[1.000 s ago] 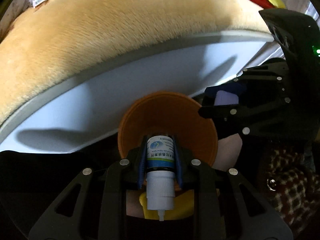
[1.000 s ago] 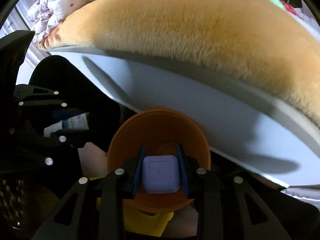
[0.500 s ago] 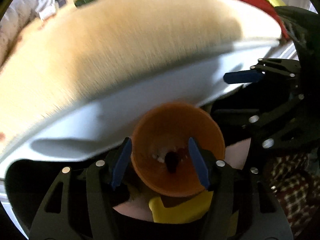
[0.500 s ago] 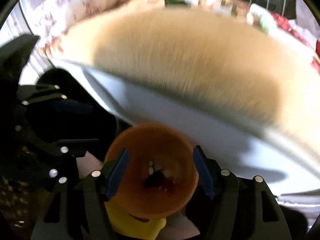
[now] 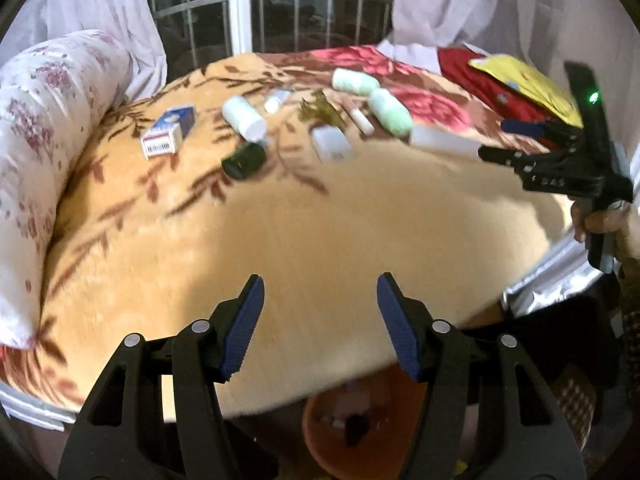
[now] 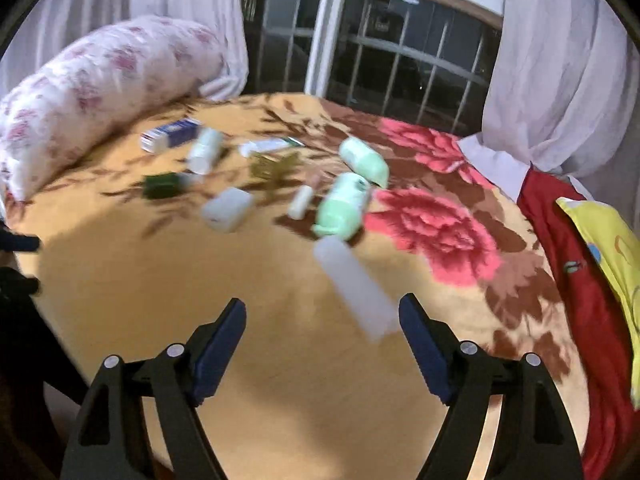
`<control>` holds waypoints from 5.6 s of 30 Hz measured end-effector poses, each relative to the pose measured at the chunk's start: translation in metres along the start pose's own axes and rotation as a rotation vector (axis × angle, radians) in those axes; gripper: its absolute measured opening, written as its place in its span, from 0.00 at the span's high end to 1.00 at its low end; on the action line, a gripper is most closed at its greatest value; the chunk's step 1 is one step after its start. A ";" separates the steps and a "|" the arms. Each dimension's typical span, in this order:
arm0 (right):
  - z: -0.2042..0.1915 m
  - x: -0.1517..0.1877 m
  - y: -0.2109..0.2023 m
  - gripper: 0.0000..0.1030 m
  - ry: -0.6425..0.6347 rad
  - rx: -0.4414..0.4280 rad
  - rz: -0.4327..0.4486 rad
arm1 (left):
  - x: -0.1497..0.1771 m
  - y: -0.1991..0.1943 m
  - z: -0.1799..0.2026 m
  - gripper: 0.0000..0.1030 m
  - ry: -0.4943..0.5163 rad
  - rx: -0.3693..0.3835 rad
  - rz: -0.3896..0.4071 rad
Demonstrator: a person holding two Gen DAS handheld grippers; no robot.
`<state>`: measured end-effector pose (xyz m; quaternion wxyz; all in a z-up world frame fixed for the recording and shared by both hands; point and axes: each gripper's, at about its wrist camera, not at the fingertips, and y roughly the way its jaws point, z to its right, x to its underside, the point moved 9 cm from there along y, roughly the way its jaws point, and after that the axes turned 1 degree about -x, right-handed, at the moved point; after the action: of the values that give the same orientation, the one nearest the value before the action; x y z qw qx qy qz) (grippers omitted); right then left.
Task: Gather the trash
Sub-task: 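Raise the right tool and grasp the white foam tube, then grasp the dark green spray bottle with the left tool while the right holds the tube, then lower both tools into the orange bin and open both to drop items, then raise the left tool and grasp the pale green cylinder, then grasp the green-capped lotion bottle with the right tool while the left holds the cylinder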
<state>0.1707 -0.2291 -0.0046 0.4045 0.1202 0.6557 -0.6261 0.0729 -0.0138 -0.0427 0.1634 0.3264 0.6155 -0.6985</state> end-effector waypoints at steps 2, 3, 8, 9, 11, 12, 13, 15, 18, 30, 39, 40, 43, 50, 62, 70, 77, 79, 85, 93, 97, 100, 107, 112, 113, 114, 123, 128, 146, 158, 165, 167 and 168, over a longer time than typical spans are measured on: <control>0.004 -0.003 0.011 0.25 -0.013 0.004 -0.024 | -0.007 0.004 0.000 0.44 -0.001 -0.005 0.011; 0.006 -0.005 0.021 0.25 -0.023 -0.002 -0.040 | -0.012 0.007 0.000 0.44 0.000 -0.006 0.014; 0.018 0.000 0.062 0.23 -0.032 -0.049 -0.130 | -0.023 0.024 -0.003 0.44 0.001 -0.007 0.002; 0.020 -0.001 0.070 0.22 -0.026 -0.065 -0.148 | -0.024 0.028 -0.005 0.44 -0.002 -0.013 -0.001; 0.023 -0.003 0.080 0.18 -0.021 -0.073 -0.180 | -0.026 0.034 -0.011 0.44 -0.016 -0.026 -0.009; 0.024 -0.003 0.085 0.18 -0.020 -0.083 -0.199 | -0.028 0.038 -0.016 0.44 -0.024 -0.027 -0.015; 0.022 -0.003 0.089 0.18 -0.022 -0.097 -0.212 | -0.030 0.041 -0.020 0.44 -0.031 -0.030 -0.018; 0.022 -0.004 0.096 0.30 -0.056 -0.071 -0.227 | -0.035 0.047 -0.030 0.41 -0.048 -0.041 -0.021; 0.019 0.000 0.104 0.74 -0.077 -0.049 -0.267 | -0.045 0.057 -0.051 0.36 -0.073 -0.081 -0.024; -0.011 -0.013 0.057 0.75 -0.034 -0.100 -0.138 | -0.094 0.114 -0.078 0.35 0.009 -0.104 -0.041; -0.024 -0.023 0.030 0.74 -0.031 -0.148 -0.075 | -0.103 0.161 -0.075 0.47 0.059 -0.080 -0.123; -0.024 -0.022 0.030 0.74 -0.030 -0.149 -0.074 | -0.103 0.164 -0.074 0.53 0.060 -0.076 -0.135; -0.025 -0.021 0.028 0.74 -0.015 -0.165 -0.068 | -0.101 0.170 -0.077 0.60 0.038 -0.076 -0.157; -0.027 -0.019 0.026 0.73 -0.009 -0.171 -0.063 | -0.095 0.152 -0.077 0.62 0.003 -0.094 -0.129; -0.067 -0.011 -0.027 0.73 -0.017 -0.239 -0.008 | -0.051 0.044 -0.029 0.62 0.058 -0.017 -0.039; -0.130 0.050 -0.070 0.73 0.007 -0.375 -0.072 | 0.042 -0.005 0.017 0.62 0.106 0.084 -0.119; -0.179 0.138 -0.059 0.73 0.080 -0.465 -0.255 | 0.132 0.011 0.047 0.62 0.163 0.146 -0.315; -0.186 0.156 -0.052 0.73 0.085 -0.463 -0.298 | 0.151 0.022 0.050 0.62 0.160 0.170 -0.381; -0.209 0.191 -0.032 0.60 0.056 -0.465 -0.402 | 0.186 0.042 0.055 0.62 0.201 0.162 -0.483; -0.212 0.181 -0.026 0.35 0.055 -0.445 -0.381 | 0.186 0.047 0.044 0.36 0.205 0.099 -0.491; -0.203 0.171 -0.032 0.35 0.080 -0.440 -0.341 | 0.176 0.042 0.043 0.36 0.194 0.107 -0.449; -0.190 0.160 -0.040 0.35 0.091 -0.436 -0.298 | 0.161 0.034 0.040 0.36 0.175 0.104 -0.398; -0.159 0.111 -0.065 0.35 0.098 -0.412 -0.126 | 0.096 0.006 0.019 0.36 0.109 0.072 -0.223; -0.129 0.059 -0.076 0.33 0.120 -0.333 0.025 | 0.025 -0.003 -0.007 0.36 0.045 0.011 -0.081; -0.121 0.053 -0.077 0.32 0.123 -0.318 0.047 | 0.009 -0.003 -0.013 0.36 0.037 -0.004 -0.058; -0.109 0.045 -0.080 0.31 0.128 -0.301 0.074 | -0.003 -0.001 -0.016 0.36 0.029 -0.021 -0.045; -0.086 0.001 -0.071 0.27 0.147 -0.241 0.179 | -0.107 0.059 -0.058 0.36 -0.122 -0.139 0.034; -0.083 0.003 -0.059 0.27 0.152 -0.247 0.165 | -0.143 0.102 -0.078 0.36 -0.164 -0.217 0.020; -0.050 -0.007 -0.023 0.24 0.154 -0.142 0.127 | -0.153 0.185 -0.111 0.54 -0.259 -0.264 -0.050; 0.020 -0.080 0.081 0.28 0.179 0.015 -0.019 | -0.085 0.104 -0.068 0.56 -0.177 -0.135 0.007; 0.040 -0.088 0.143 0.30 0.253 0.008 -0.156 | -0.062 0.085 -0.058 0.56 -0.163 -0.092 0.008; 0.040 -0.086 0.155 0.31 0.270 -0.004 -0.184 | -0.060 0.084 -0.055 0.56 -0.156 -0.086 0.009; 0.039 -0.086 0.159 0.31 0.275 -0.012 -0.196 | -0.060 0.084 -0.054 0.56 -0.151 -0.085 0.007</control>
<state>0.3466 -0.2047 -0.0570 0.2484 0.1378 0.7173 -0.6363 0.1831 0.0119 -0.0683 0.2254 0.2677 0.6294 -0.6938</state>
